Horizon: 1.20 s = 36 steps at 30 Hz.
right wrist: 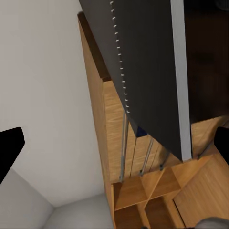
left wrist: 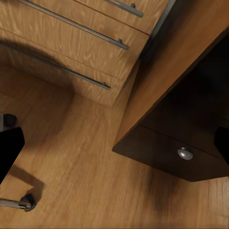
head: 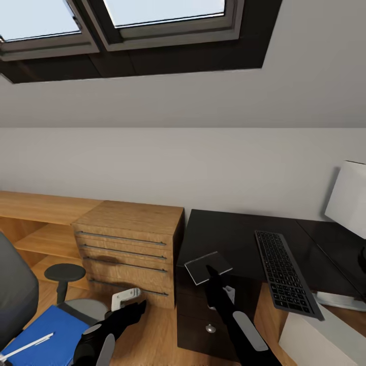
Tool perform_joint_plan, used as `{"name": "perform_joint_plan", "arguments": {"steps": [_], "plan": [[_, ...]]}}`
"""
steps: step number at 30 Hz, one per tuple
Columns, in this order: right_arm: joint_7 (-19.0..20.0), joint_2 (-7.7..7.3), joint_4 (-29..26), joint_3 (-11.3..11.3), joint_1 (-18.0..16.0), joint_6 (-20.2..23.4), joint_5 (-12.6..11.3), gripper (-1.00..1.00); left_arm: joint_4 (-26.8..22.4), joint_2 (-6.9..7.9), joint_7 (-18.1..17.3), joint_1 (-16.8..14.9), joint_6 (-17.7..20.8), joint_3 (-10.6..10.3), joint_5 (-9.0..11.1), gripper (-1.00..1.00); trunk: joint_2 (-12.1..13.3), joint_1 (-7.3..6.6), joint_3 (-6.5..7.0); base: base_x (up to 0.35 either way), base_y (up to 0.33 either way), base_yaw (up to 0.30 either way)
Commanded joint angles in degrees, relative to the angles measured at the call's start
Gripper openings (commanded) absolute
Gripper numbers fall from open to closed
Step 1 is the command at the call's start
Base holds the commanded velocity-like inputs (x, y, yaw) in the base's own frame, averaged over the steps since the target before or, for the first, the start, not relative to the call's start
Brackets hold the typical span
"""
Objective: In the bedroom, organize the workspace by keeping the computer under the desk, ensuring the monitor is on the desk, placing the keyboard on the desk next to the monitor, placing the mouse on the desk next to the keyboard, moving the folder from the swivel chair onto the desk next to the mouse, stacking the notebook on top of the folder with the pen on top of the notebook, and positioning the swivel chair next to the desk.
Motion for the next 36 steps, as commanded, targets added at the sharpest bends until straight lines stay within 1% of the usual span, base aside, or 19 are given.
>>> {"name": "perform_joint_plan", "arguments": {"steps": [1, 10, 26, 36], "plan": [[0.2, -0.01, 0.0, 0.0, 0.0, 0.1, -0.5, 1.00, -0.1, -0.03, 0.4, 0.0, 0.3, 0.0, 0.6, 1.00, 0.0, -0.01, -0.07, -0.053, 0.000, 0.000], [0.1, -0.01, 0.1, 0.0, 0.0, 0.1, -0.5, 1.00, -0.1, -0.03, 0.4, 0.0, 0.3, 0.0, 0.6, 1.00, 0.0, -0.01, -0.07, -0.090, 0.000, 0.000], [0.1, -0.01, 0.1, 0.1, 0.0, 0.1, -0.5, 1.00, -0.1, 0.00, 0.4, 0.0, 0.3, 0.0, 0.6, 1.00, 0.0, -0.01, -0.07, -0.167, 0.000, 0.000], [0.1, -0.01, 0.1, 0.0, 0.0, 0.0, -0.4, 1.00, -0.1, 0.05, 0.4, -0.1, 0.3, 0.0, 0.6, 1.00, 0.0, -0.01, -0.07, -0.227, 0.000, 0.000]]}}
